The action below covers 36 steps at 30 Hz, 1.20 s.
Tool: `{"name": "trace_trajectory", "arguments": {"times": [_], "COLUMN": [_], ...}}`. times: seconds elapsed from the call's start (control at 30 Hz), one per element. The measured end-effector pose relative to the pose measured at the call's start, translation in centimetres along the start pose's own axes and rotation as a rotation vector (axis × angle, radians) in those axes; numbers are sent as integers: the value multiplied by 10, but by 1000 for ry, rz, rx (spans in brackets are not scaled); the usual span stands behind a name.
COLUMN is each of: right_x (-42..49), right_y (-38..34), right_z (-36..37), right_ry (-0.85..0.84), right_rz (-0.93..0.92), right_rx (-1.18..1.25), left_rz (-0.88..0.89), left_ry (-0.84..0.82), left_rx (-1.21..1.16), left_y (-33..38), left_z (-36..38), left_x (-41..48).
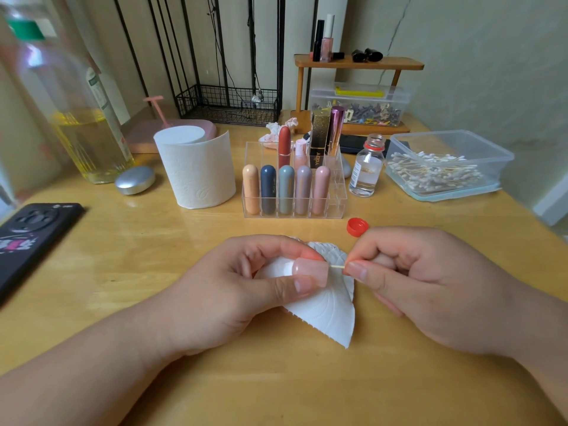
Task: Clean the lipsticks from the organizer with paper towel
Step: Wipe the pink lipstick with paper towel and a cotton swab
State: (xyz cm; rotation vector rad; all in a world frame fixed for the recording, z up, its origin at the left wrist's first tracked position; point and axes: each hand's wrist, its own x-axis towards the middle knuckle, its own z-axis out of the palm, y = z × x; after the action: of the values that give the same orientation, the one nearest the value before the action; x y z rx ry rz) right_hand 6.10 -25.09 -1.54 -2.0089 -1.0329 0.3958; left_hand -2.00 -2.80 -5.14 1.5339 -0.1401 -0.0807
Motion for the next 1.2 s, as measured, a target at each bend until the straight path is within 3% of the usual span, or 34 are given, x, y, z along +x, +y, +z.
{"name": "trace_trajectory", "arguments": {"times": [0.47,0.87,1.03,1.2], "right_x": [-3,1,0,1], "right_y": [-5,1,-3,-2], "right_z": [2,8,12,14], "right_ry": [-91,-60,34,59], "right_rz": [51,13,-53,0], "right_rx": [38,85,108,124], "left_rz": [18,18,22,45], "left_ry": [34,61,55,17], "left_rx": [29,44,36,44], "left_y": [0,3,1,-1], "left_z": [2,4,3,0], "left_x": [1,0,1,0]}}
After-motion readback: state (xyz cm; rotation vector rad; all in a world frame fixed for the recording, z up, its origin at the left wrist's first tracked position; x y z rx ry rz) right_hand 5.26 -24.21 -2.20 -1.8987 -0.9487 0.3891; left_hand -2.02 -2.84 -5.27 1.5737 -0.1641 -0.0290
